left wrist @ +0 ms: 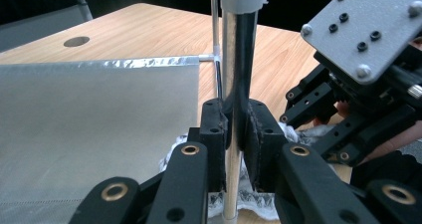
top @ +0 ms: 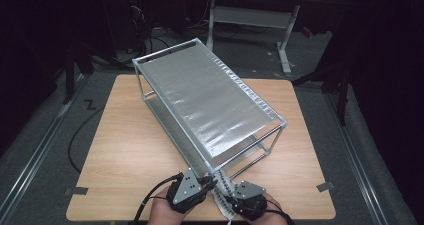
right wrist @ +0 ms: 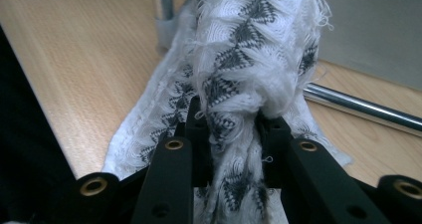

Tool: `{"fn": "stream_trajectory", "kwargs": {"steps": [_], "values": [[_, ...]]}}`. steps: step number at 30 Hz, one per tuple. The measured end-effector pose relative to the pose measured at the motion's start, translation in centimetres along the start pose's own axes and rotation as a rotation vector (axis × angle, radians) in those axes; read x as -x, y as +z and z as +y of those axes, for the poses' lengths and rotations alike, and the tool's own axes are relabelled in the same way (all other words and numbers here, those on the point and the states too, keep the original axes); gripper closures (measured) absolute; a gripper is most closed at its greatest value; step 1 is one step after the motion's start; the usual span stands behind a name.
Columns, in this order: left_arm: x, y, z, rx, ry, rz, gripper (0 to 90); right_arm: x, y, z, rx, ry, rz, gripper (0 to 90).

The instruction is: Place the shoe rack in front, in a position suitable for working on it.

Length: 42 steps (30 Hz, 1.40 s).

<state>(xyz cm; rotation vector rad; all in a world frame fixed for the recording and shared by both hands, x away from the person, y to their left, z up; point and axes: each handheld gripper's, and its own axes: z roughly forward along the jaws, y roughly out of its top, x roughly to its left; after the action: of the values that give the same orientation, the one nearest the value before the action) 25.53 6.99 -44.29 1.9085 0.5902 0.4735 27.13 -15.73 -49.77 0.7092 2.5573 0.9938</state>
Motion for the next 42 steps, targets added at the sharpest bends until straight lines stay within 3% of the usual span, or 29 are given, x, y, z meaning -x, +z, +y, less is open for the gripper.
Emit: {"fn": "stream_trajectory", "kwargs": {"steps": [5,9,13,22,29,34,42], "values": [[0.0,0.0,0.0,-0.004,0.002,-0.001,79.7,0.2,0.0,0.0,-0.001,-0.006,-0.014,73.0],[-0.1,0.0,0.0,-0.004,0.006,-0.004,79.8,1.2,-0.1,-0.2,-0.006,0.015,-0.048,72.9],[0.0,-0.1,0.0,-0.006,0.005,-0.001,79.9,3.0,-0.4,-0.7,-0.01,0.075,-0.097,72.7],[0.0,0.0,0.0,0.0,0.003,-0.002,79.9,8.7,-1.4,-2.8,-0.008,0.238,-0.233,72.5],[0.0,0.0,0.0,0.0,-0.002,-0.003,80.0,12.4,-2.7,-4.7,-0.003,0.354,-0.351,72.2],[0.0,0.0,0.0,0.0,0.0,-0.004,79.9,12.4,-2.8,-4.9,-0.006,0.356,-0.356,72.8],[-0.1,0.0,0.0,-0.001,0.005,-0.011,79.4,10.0,-2.2,-3.8,-0.007,0.282,-0.284,73.1]]}}
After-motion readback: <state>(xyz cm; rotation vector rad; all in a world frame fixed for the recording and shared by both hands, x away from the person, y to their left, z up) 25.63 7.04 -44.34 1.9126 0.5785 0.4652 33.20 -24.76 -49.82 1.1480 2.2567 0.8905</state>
